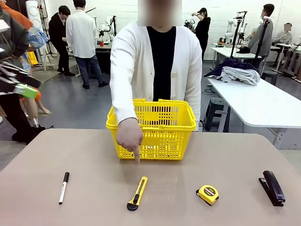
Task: Place the items the person wants into the basket.
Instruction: Pick up the item the person points to and place it in the Market Basket.
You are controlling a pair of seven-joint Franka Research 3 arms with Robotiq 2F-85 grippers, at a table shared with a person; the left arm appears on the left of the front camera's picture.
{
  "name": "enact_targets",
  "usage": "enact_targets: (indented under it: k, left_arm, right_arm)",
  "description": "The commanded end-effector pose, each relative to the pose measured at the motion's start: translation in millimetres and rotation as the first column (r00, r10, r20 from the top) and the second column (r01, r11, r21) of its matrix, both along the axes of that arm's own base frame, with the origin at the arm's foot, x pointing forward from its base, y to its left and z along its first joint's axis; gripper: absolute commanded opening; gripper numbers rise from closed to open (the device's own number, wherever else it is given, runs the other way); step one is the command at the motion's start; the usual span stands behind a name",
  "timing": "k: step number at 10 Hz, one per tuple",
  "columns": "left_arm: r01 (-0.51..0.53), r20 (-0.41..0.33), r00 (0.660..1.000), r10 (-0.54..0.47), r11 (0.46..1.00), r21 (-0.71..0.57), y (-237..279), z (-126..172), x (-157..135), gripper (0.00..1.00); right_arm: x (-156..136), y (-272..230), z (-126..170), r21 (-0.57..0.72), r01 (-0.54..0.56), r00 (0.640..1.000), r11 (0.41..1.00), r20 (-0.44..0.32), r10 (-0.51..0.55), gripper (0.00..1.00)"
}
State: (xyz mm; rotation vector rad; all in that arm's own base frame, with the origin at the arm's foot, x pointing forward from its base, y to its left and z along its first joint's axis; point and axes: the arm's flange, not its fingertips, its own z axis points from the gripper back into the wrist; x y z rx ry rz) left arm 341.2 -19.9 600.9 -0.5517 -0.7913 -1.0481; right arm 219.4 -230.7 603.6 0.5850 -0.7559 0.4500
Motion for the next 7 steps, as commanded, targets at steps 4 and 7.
enact_targets:
  k: [4, 7]
  left_arm:
    - [-0.09, -0.304, 0.933, 0.195, 0.941, 0.327, -126, -29, -24, 1.0]
    - [-0.097, -0.315, 0.913, 0.258, 0.89, 0.446, -152, -46, -19, 1.0]
  right_arm:
    - [1, -1, 0, 0.016, -0.012, 1.0, 1.0, 0.017, 0.012, 1.0]
    - [1, -1, 0, 0.016, -0.012, 1.0, 1.0, 0.017, 0.012, 1.0]
